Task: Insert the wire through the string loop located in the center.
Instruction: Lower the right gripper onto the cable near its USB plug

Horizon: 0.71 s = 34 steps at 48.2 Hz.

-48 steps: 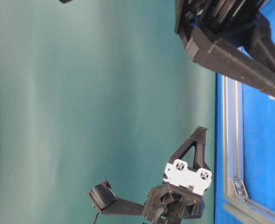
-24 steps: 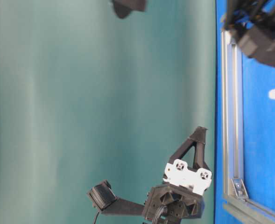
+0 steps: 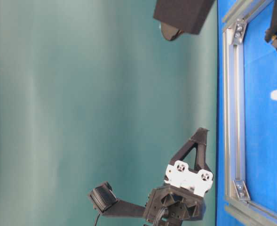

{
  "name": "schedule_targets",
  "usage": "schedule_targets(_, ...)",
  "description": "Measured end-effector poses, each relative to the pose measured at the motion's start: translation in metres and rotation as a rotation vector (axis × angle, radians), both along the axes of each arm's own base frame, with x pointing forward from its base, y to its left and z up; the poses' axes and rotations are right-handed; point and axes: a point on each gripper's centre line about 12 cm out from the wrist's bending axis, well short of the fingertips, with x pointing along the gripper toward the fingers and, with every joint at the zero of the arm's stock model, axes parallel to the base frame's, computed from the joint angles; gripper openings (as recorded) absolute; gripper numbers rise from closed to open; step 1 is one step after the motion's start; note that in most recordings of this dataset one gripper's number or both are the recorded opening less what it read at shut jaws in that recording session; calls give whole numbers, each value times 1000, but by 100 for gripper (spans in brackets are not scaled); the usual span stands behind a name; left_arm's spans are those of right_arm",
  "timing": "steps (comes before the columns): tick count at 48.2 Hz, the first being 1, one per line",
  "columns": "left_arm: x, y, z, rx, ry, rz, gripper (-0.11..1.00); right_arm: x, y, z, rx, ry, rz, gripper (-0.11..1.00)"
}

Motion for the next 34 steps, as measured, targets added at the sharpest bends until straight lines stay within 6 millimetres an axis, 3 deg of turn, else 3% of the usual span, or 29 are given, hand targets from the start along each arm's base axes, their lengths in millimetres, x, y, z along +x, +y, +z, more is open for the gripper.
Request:
schedule_targets(8, 0, 0, 0, -1, -2, 0, 0, 0, 0, 0, 0, -1, 0, 84)
schedule_targets(14, 0, 0, 0, 0, 0, 0, 0, 1, 0, 2, 2, -6, 0, 73)
schedule_targets(19, 0, 0, 0, -1, 0, 1, 0, 5, 1, 2, 3, -10, -1, 55)
schedule_targets(28, 0, 0, 0, 0, 0, 0, 0, 8, 3, 3, 0, -16, 2, 9)
schedule_targets(31, 0, 0, 0, 0, 0, 0, 0, 8, 2, 2, -2, -15, 4, 0)
schedule_targets(34, 0, 0, 0, 0, 0, 0, 0, 8, 3, 3, -2, -17, 4, -2)
